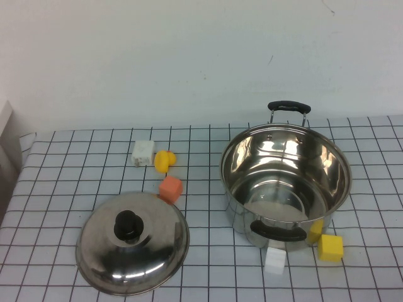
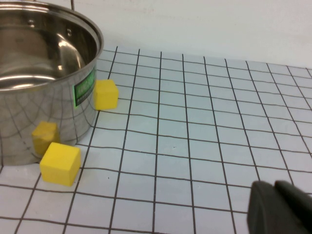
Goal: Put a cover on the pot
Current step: Pick up the pot lid
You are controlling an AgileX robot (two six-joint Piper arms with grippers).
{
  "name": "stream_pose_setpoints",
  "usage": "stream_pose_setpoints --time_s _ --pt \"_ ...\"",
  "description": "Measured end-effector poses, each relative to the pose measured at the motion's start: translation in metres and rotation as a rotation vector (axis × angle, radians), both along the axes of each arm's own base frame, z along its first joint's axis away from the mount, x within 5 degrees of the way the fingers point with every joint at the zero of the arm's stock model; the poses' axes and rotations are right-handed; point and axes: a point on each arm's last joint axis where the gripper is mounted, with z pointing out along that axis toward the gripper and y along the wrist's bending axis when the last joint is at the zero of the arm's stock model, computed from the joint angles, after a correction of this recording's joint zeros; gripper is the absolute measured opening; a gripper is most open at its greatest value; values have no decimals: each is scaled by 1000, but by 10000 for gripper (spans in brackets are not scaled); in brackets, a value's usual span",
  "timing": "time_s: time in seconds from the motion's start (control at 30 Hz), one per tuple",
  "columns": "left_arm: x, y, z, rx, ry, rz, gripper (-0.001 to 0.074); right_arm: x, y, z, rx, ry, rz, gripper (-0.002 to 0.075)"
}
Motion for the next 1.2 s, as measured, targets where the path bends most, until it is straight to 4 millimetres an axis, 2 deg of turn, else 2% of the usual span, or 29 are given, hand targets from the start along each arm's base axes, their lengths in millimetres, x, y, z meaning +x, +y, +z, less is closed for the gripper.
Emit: stream_pose_setpoints --time_s 0.17,0.3,0.47,0.63,0.73,0.83,0.97,1.07,1.2 --pt "37 -4 1 7 -65 -27 -1 0 0 0 0 0 0 9" --pt "67 -10 -13 72 -48 -76 -1 0 0 0 0 0 0 9" --pt "104 -20 -48 144 43 -175 -1 0 0 0 0 0 0 9" --pt "127 -28 -81 142 86 -257 13 0 0 0 0 0 0 9" --pt "139 -34 -99 132 76 -326 89 0 0 0 0 0 0 9" --pt "146 -38 -117 103 85 -364 260 0 0 0 0 0 0 9" --pt "153 -39 -153 121 193 -384 487 0 0 0 0 0 0 9" --pt "155 -41 -180 199 269 -423 547 0 0 0 0 0 0 9" --pt "160 -48 -200 240 319 -440 567 0 0 0 0 0 0 9"
